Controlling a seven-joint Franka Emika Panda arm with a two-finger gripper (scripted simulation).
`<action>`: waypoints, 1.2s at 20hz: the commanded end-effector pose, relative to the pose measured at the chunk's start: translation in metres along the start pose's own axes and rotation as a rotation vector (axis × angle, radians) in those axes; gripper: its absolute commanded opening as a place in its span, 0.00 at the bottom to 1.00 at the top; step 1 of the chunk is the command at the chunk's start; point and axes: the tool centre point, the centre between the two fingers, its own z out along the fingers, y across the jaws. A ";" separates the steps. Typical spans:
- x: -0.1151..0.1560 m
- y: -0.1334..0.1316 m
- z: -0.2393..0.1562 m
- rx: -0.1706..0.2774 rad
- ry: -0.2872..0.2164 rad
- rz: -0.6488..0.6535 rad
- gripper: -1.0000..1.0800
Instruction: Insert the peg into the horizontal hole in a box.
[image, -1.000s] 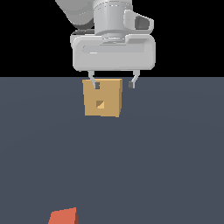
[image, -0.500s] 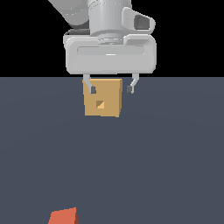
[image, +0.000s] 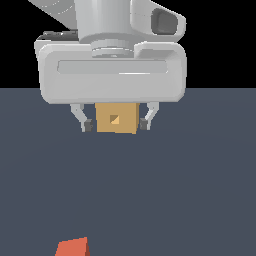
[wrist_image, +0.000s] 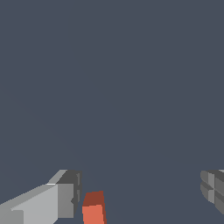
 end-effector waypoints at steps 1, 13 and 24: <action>-0.028 -0.007 0.009 0.001 0.000 -0.013 0.96; -0.159 -0.031 0.049 0.007 -0.001 -0.077 0.96; -0.228 -0.036 0.070 0.010 -0.001 -0.111 0.96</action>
